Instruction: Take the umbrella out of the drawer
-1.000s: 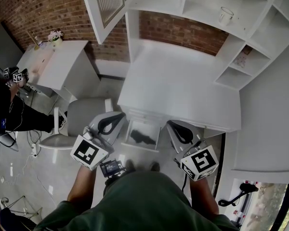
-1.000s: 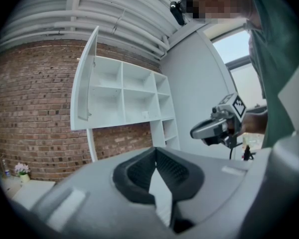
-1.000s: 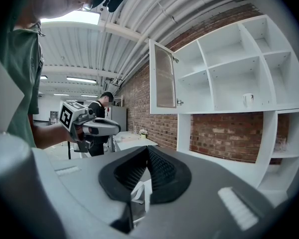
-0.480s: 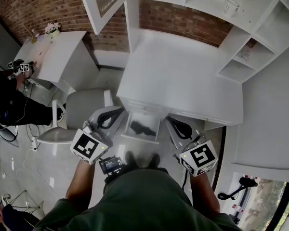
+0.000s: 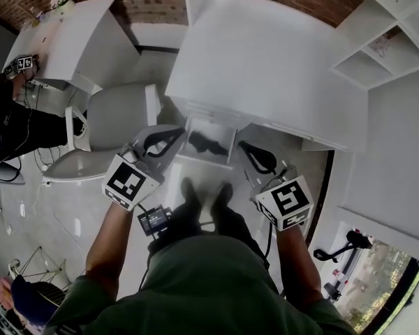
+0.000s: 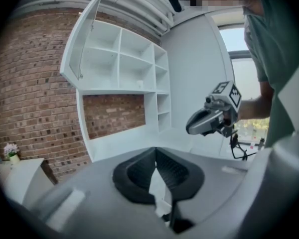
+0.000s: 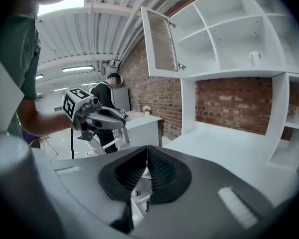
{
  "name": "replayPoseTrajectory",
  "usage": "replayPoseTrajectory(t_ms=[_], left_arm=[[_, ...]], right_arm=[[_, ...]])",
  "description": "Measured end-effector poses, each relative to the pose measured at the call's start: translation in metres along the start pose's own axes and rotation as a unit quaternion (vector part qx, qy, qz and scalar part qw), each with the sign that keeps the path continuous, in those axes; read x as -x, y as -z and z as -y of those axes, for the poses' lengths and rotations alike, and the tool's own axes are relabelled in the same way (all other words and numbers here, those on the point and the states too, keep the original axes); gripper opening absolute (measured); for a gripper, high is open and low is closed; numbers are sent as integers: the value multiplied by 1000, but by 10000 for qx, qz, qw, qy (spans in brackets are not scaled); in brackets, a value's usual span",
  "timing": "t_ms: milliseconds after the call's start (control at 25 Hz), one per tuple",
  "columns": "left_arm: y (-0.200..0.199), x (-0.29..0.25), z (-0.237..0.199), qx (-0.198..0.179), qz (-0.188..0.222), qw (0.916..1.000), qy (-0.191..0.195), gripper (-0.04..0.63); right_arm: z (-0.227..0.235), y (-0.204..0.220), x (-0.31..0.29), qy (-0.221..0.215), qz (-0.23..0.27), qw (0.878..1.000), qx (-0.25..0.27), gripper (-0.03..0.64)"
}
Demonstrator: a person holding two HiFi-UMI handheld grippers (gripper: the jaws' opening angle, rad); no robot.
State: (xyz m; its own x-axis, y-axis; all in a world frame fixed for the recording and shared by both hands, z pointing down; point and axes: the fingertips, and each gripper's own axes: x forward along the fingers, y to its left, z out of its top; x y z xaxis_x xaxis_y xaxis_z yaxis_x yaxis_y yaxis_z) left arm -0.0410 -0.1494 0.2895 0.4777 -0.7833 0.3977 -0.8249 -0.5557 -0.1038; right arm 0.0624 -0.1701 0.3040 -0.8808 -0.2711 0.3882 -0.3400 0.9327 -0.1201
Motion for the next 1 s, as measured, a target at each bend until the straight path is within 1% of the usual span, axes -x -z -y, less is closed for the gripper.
replayPoseTrajectory(t_ms=[160,320,360,520,720,1000], left_arm=[[41,-27,-6,-33,-289,9993,231,3],[88,-52,-7,37,-619,9970,461,3],[100,-58,-7,57,-702,9962,518,14],[145,-81,-5,145,-1001,9923,717,25],[202,-111,-4,232,-1339,9860,966,35],[279,-146,7,405,-1845,9729,1332,58]], right_arm=[[10,43,-34,-61,-328,9994,-13,14],[16,94,-66,-147,-708,9973,-91,18],[16,106,-72,-178,-786,9967,-140,23],[21,142,-96,-261,-955,9946,-323,26],[28,185,-128,-345,-1176,9914,-456,35],[32,257,-163,-507,-1714,9821,-603,57]])
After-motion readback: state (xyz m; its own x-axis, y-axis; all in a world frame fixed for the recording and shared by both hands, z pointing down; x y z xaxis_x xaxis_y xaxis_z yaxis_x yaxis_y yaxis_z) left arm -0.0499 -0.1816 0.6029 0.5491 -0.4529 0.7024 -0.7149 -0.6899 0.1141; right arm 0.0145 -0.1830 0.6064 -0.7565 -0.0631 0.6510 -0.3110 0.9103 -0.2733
